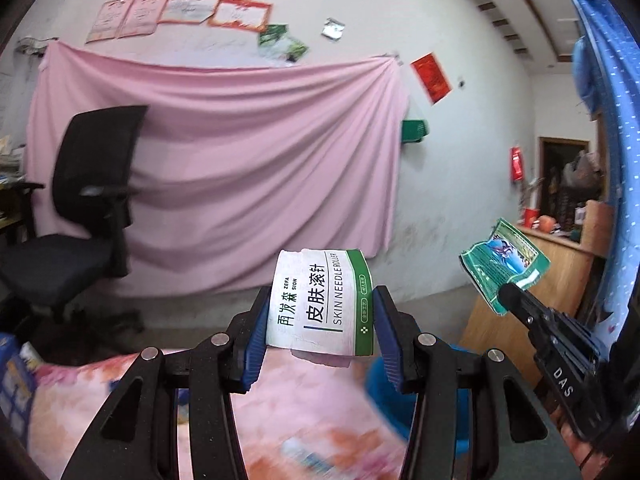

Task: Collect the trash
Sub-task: 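Drop the green wrapper and white box into the blue basin, opening both tools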

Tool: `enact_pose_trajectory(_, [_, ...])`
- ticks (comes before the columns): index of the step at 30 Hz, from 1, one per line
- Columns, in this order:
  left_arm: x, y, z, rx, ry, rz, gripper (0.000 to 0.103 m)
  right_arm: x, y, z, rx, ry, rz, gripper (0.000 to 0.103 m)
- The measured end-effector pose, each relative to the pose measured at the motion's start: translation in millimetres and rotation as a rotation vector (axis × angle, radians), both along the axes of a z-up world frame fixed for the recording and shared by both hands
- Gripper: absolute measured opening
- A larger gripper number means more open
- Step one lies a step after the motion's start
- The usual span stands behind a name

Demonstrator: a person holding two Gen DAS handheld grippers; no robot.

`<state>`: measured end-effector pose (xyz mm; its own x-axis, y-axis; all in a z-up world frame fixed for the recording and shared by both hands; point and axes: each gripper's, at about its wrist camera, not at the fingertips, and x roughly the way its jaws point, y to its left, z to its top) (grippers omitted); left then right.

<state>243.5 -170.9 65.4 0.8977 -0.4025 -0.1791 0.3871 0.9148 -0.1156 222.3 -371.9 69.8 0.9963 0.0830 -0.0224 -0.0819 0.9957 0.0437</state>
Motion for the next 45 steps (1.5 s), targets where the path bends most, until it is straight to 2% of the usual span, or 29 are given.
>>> enact_pose_trajectory(5, [14.0,-42.8,-0.7,0.006,-0.007,-0.093,0.043,-1.6,-28.9,-3.2,0.008,0.005,-0.090,0.024])
enact_pose_trajectory(10, [30.3,-86.0,-11.3,0.018,0.051,-0.175,0.043,-1.5,-56.2,-9.1,0.016,0.053,-0.157,0.024])
enact_pose_trajectory(14, [47.1,-109.4,-22.3,0.028,0.139,-0.207,0.043,5.8,-77.0,-19.7,0.041,0.132,-0.186,0.024])
enact_pose_trajectory(18, [68.2,-129.5,-36.8,0.036,0.285,-0.226,0.043,19.7,-87.3,-30.9,0.076,0.241,-0.188,0.024])
enact_pose_trajectory(23, [89.1,-147.5,-48.2,0.053,0.424,-0.228,0.043,34.3,-96.1,-51.0,0.111,0.370,-0.177,0.024])
enact_pose_trajectory(29, [105.3,-161.1,-62.4,0.079,0.534,-0.236,0.044,40.3,-103.3,-67.0,0.140,0.449,-0.153,0.025])
enact_pose_trajectory(35, [109.2,-157.6,-69.4,0.082,0.589,-0.230,0.046,48.5,-105.0,-75.0,0.142,0.505,-0.132,0.026])
enact_pose_trajectory(38, [106.9,-145.8,-67.7,0.076,0.583,-0.213,0.048,49.8,-103.8,-73.7,0.144,0.507,-0.126,0.031])
enact_pose_trajectory(40, [103.4,-136.5,-65.8,0.070,0.574,-0.199,0.048,48.9,-101.7,-69.5,0.147,0.495,-0.125,0.041])
enact_pose_trajectory(41, [101.2,-132.3,-64.4,0.070,0.566,-0.191,0.048,47.1,-99.6,-66.0,0.151,0.480,-0.122,0.050])
enact_pose_trajectory(43, [94.9,-120.0,-58.9,0.069,0.534,-0.167,0.055,45.7,-96.7,-58.5,0.157,0.451,-0.116,0.060])
enact_pose_trajectory(45, [86.3,-103.9,-52.9,0.051,0.491,-0.147,0.057,42.2,-89.6,-48.8,0.157,0.412,-0.106,0.065])
